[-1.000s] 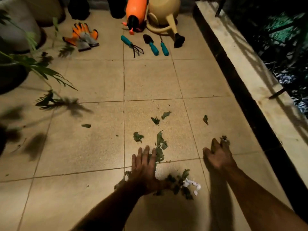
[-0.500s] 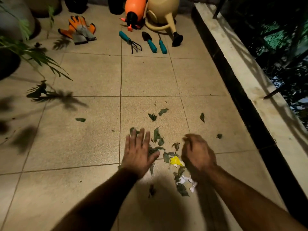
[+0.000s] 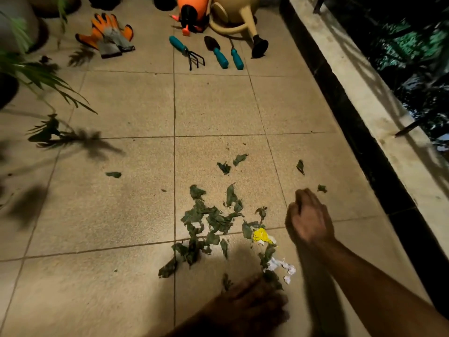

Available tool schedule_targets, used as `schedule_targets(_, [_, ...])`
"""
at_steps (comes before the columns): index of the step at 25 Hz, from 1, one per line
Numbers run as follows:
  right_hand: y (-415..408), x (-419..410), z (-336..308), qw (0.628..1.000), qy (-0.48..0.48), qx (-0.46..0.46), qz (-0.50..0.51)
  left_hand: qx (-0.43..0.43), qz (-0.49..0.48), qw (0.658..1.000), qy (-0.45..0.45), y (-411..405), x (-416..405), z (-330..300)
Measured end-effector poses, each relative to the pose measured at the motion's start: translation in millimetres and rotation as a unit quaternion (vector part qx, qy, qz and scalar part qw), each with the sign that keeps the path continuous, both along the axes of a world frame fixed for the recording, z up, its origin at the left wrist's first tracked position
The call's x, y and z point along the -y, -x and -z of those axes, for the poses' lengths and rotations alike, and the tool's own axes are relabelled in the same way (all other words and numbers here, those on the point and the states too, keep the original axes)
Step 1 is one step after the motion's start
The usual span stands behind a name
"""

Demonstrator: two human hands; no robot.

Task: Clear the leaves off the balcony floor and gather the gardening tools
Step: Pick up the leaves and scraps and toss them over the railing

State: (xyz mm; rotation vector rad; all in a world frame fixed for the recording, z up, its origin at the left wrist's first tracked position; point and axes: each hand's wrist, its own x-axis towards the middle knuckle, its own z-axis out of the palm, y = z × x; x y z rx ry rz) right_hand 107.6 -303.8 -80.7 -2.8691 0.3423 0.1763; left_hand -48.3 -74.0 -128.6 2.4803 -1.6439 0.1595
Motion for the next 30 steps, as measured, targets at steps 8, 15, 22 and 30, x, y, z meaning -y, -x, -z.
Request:
schedule_targets(8, [-54, 11, -5, 0.984, -0.076, -0.124, 0.103, -0.117, -0.266, 0.955, -0.067, -109, -36, -29])
schedule_targets(15, [-60, -17, 3, 0.994, -0.043, 0.034, 0.092, -0.131, -0.376, 0.916, -0.055, -20, -123, -23])
schedule_targets(22, [-98, -21, 4, 0.992, -0.102, -0.064, 0.026, -0.247, -0.518, 0.817, -0.057, -84, -57, -10])
schedule_targets(30, [45, -72, -3, 0.956, -0.075, 0.064, -0.275, -0.162, -0.518, 0.840, -0.002, -172, -116, -41])
